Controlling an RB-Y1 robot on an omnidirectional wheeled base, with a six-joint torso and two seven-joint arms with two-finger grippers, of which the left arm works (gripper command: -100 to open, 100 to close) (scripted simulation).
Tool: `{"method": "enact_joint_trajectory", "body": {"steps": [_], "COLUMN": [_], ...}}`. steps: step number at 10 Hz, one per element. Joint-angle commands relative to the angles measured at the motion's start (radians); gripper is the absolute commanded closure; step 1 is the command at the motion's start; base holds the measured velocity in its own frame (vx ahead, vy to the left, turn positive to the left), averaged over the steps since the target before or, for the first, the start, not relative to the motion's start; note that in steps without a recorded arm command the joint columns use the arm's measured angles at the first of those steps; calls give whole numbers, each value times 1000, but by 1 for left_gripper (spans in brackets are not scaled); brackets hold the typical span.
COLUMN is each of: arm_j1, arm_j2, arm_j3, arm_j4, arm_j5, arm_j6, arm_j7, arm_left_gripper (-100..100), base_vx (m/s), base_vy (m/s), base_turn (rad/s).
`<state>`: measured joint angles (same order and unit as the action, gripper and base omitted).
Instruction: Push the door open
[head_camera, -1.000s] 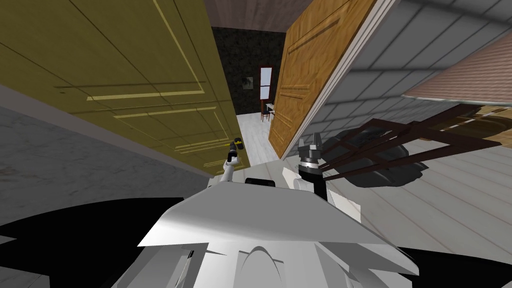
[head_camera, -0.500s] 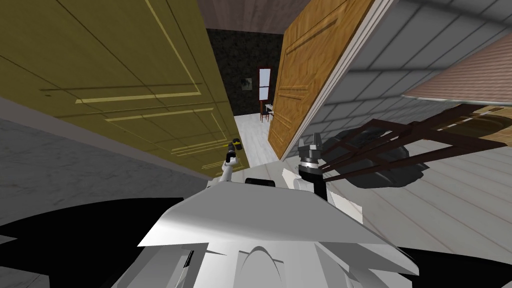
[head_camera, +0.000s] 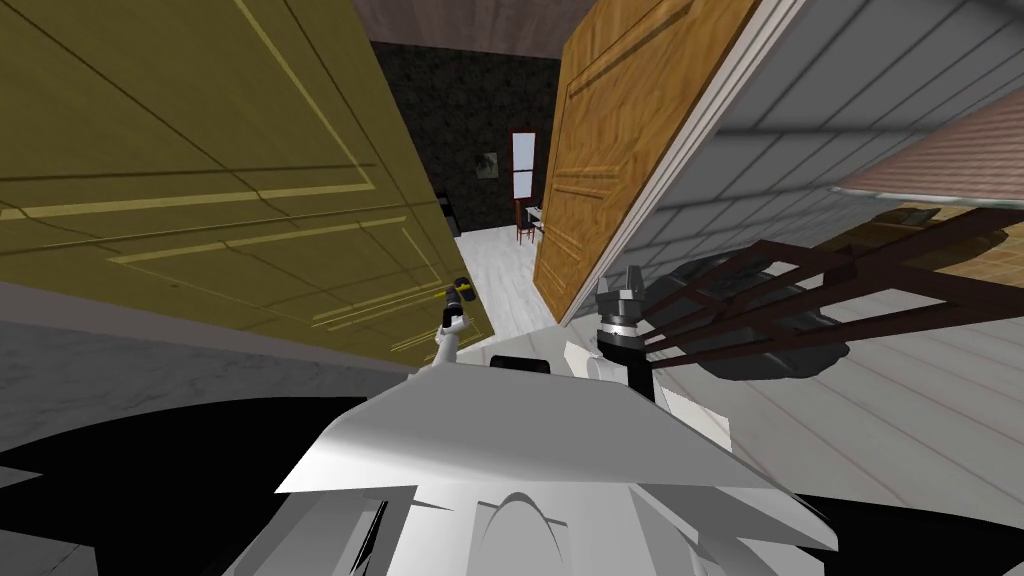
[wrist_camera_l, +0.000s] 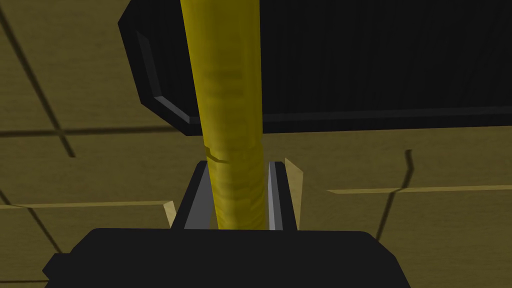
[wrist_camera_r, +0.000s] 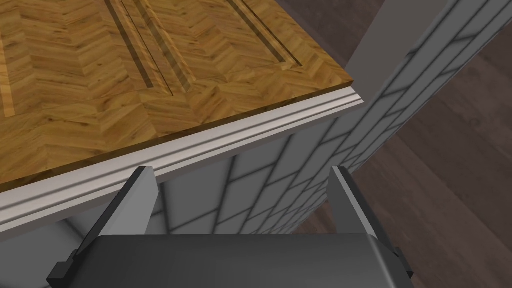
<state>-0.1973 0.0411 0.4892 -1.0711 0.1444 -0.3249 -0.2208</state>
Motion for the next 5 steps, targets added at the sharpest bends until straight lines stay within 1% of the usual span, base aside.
{"method": "enact_joint_trajectory", "body": {"steps": [1, 2, 3, 5], "arm_j1": [6, 12, 12, 27], "arm_j2": [21, 27, 27, 37], "arm_j3": [35, 52, 52, 86], "arm_j4": [-8, -14, -14, -28], "arm_j5": [30, 48, 48, 87], "arm_j6": [-11, -10, -10, -8], "arm_j7": [-24, -37, -37, -66], "arm_left_gripper": [100, 100, 100, 100], "base_vx": [208, 201, 125, 120], "base_vy": [-2, -18, 2, 14], "base_turn": [-47, -46, -2, -56]}}
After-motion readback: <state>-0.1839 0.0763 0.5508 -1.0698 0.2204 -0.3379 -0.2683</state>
